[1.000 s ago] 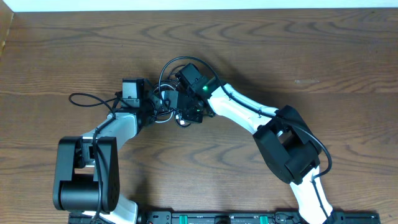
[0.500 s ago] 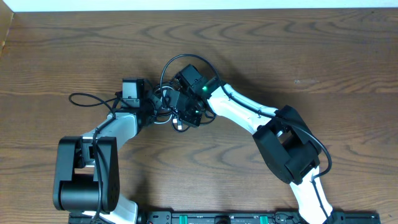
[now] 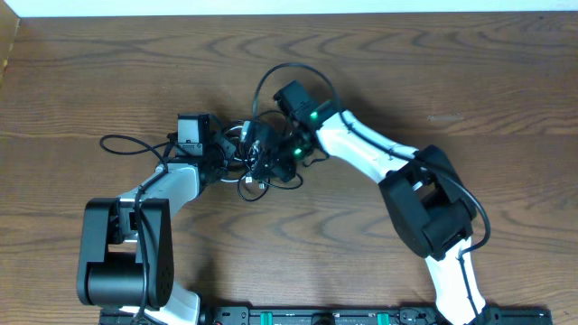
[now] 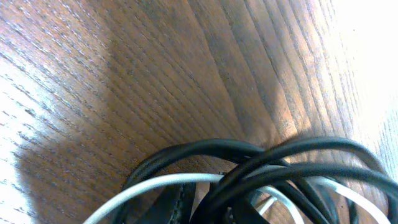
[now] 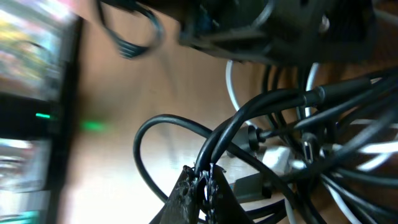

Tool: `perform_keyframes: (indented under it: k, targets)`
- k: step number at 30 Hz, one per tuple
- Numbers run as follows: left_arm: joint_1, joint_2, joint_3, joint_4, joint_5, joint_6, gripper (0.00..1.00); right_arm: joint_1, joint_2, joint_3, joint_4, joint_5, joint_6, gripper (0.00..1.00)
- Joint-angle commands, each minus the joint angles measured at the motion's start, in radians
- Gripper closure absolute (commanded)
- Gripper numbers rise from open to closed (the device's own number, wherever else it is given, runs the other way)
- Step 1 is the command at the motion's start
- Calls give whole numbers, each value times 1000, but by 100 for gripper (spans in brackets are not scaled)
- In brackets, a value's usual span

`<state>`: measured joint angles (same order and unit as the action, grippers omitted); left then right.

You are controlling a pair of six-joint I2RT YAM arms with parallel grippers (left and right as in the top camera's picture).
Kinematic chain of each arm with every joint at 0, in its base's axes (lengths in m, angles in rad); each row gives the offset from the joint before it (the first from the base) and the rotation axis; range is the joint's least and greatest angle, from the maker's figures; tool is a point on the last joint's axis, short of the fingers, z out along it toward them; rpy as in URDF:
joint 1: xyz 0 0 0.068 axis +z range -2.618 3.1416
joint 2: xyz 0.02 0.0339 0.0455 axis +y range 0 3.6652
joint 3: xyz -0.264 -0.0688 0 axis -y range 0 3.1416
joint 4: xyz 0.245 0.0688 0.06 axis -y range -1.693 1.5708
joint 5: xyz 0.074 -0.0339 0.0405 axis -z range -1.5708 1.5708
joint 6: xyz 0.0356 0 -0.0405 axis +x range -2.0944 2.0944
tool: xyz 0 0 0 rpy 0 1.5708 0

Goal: Untangle cables

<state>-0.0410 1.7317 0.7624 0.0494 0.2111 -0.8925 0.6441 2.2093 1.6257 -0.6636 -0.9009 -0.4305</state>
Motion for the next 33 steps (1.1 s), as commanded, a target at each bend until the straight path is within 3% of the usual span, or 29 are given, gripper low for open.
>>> perform_keyframes:
  k: [1,5,12,20,29,33]
  targets:
    - [1,52,-44,-41,-35,8,83,-38,-48,-5,-19,-275,6,99]
    - [1,52,-44,-41,-35,8,83,-96,-84,-5,-54,-368,3,99]
    - [1,52,-44,-41,-35,8,83,-150,-236,-5,-143,-369,-92,99]
    - [1,52,-44,-41,-35,8,83,-192,-423,-5,-148,-353,-103,99]
    - [1,52,-44,-41,-35,8,83,-192,-455,-5,-195,-151,-101,99]
    - [1,52,-44,-41,-35,8,83,-190,-454,-5,-214,22,-13,97]
